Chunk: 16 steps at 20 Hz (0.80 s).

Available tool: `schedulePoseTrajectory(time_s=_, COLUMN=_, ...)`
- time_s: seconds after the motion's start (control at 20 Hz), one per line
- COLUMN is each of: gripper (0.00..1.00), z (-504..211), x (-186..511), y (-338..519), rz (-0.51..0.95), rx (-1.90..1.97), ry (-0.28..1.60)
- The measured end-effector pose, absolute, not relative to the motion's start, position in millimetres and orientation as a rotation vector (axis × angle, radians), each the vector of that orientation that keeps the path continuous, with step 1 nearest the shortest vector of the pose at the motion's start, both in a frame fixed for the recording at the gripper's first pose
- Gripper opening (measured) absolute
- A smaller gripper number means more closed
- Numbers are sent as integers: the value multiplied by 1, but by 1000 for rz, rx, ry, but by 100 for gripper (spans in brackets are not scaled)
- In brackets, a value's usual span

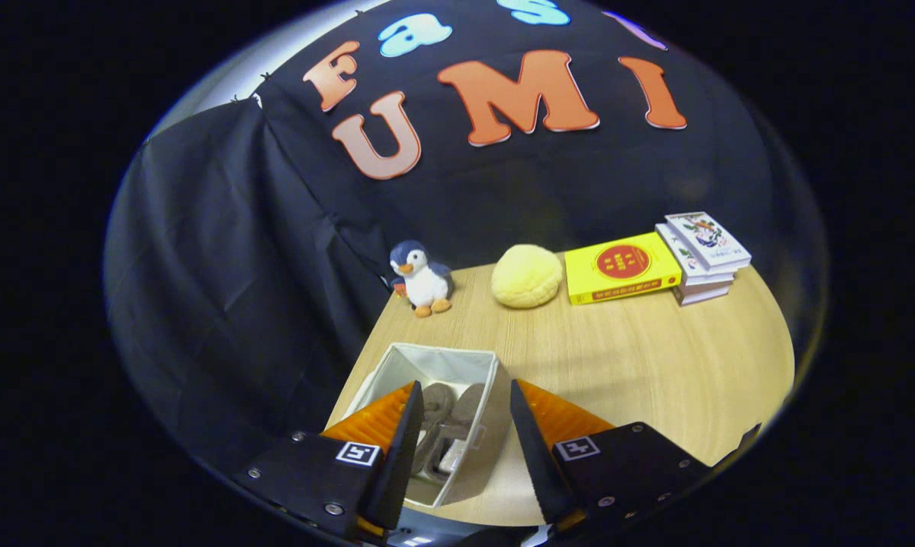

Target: Open the storage box then place both shoes into the box .Put the left shoe in first, then the right shoe, with the right side of both shoes facing outward in a uniform manner.

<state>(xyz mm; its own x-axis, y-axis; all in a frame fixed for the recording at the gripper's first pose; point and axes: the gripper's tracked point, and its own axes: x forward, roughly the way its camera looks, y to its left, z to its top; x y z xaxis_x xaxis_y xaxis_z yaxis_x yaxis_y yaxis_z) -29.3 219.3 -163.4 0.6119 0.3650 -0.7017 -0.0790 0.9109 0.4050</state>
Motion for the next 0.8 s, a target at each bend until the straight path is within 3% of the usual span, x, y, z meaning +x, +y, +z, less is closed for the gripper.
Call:
schedulePoseTrajectory(time_s=0.6, gripper=94, z=-54, x=5, y=62, rz=175, rx=182, ry=469)
schedulePoseTrajectory(time_s=0.8, gripper=94, z=-6, x=-1, y=37, rz=159, rx=136, ry=333)
